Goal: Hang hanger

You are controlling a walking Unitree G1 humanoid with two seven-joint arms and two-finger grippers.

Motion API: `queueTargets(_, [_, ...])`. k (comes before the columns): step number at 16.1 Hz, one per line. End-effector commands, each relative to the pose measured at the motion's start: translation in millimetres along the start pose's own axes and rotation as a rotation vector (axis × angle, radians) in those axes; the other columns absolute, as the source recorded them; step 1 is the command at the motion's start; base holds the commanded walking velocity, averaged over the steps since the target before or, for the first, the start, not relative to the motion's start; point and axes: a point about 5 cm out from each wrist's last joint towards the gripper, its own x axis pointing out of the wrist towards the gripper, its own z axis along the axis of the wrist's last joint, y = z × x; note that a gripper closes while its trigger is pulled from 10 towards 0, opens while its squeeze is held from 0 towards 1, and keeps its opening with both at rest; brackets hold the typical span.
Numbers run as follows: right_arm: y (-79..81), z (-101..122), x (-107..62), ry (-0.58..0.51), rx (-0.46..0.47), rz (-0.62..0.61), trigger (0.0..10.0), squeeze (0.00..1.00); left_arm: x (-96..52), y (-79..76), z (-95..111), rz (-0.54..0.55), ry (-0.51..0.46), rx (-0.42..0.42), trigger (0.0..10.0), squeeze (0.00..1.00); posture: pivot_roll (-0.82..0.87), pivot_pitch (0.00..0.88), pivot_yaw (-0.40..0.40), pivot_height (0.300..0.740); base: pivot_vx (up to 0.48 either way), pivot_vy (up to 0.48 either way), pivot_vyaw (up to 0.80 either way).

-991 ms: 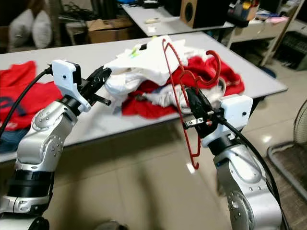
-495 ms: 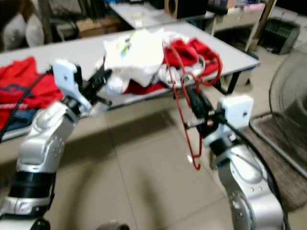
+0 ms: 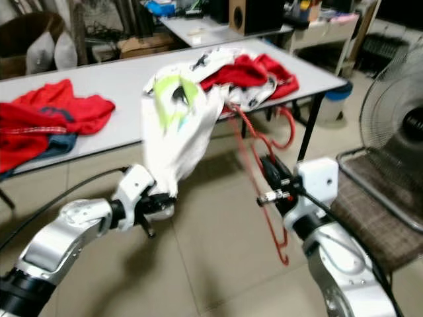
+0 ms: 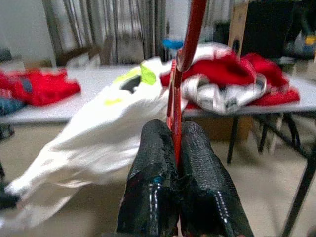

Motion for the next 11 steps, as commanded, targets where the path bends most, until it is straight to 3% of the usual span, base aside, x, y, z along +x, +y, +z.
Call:
queueTargets(1, [2.1,-1.7,-3.4,0.03,-0.019,0.018,10.0,0.0,-2.2,-3.6,5.0,-0.031,0.023,0.004,10.0,0.0,-0.09,0.0,0.049,0.74,0.0,0.0,0.0])
queueTargets(4, [6.7,-11.5,-20.1,0.116,-0.032,0.04,10.0,0.0,-1.9,-21.0,-3.1,-0.101,0.075,-0.028,10.0,0.0,-0.11,0.0,0.047,0.74,0.0,0.0,0.0])
queueTargets(8, [14.0,-15.5,-39.3,0.18,-0.02,0.049,10.0,0.0,0.1,-31.3,-9.2,-0.078,0.097,-0.048,10.0,0.0,-0.13,0.033,0.04,0.74,0.0,0.0,0.0])
queueTargets(10, [15.0,-17.5,-45.5,0.201,-0.023,0.055,10.0,0.0,4.3,-20.4,-3.6,0.026,0.05,-0.009,10.0,0.0,-0.13,0.052,0.039,0.74,0.0,0.0,0.0])
queueTargets(11, [10.0,-19.9,-47.6,0.204,-0.026,0.057,10.0,0.0,7.7,-9.1,4.4,0.072,0.025,0.066,10.0,0.0,-0.13,0.061,0.048,0.74,0.0,0.0,0.0])
